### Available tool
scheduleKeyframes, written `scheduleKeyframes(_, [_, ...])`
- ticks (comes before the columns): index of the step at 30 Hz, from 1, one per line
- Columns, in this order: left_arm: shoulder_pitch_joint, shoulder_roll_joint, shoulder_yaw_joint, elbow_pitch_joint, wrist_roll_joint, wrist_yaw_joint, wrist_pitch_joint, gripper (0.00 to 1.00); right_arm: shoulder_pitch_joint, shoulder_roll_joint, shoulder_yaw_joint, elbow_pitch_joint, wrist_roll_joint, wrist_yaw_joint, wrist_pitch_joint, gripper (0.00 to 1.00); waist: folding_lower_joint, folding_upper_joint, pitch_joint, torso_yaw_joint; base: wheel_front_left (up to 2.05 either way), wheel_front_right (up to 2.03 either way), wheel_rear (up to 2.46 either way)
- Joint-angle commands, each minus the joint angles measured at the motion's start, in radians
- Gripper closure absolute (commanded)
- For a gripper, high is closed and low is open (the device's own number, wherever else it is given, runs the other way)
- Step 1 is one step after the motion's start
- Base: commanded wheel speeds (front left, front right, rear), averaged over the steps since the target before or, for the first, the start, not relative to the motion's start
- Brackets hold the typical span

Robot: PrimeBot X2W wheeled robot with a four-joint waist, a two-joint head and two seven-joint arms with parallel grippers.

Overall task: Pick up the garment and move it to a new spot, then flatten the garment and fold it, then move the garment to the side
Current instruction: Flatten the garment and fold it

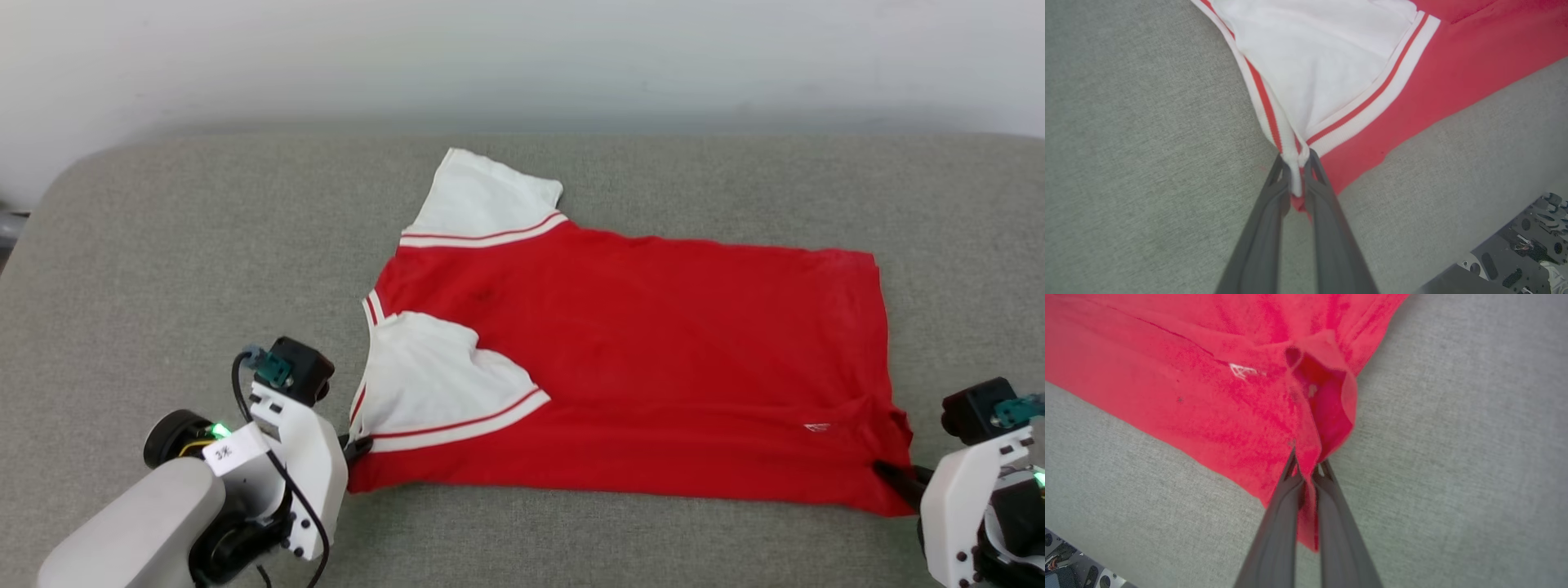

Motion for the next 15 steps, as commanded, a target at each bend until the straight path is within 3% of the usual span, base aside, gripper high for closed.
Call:
scheduleKeyframes(1, [0.022, 0.015, 0.003, -0.013, -0.007, 0.008, -0.004, 1.00, 0.020, -0.017, -0.009, -0.016, 0.011, -0.002, -0.006, 1.00, 0.0000, 0.0000, -0.017, -0.002, 0.00, 0.00, 0.00])
scheduleKeyframes(15, [0.158, 0.087, -0.001, -0.132, -0.046, 0.079, 0.003, 1.00, 0.169, -0.075, -0.100, -0.165, 0.016, -0.002, 0.063, 1.00, 0.0000, 0.0000, -0.037, -0.006, 0.00, 0.00, 0.00])
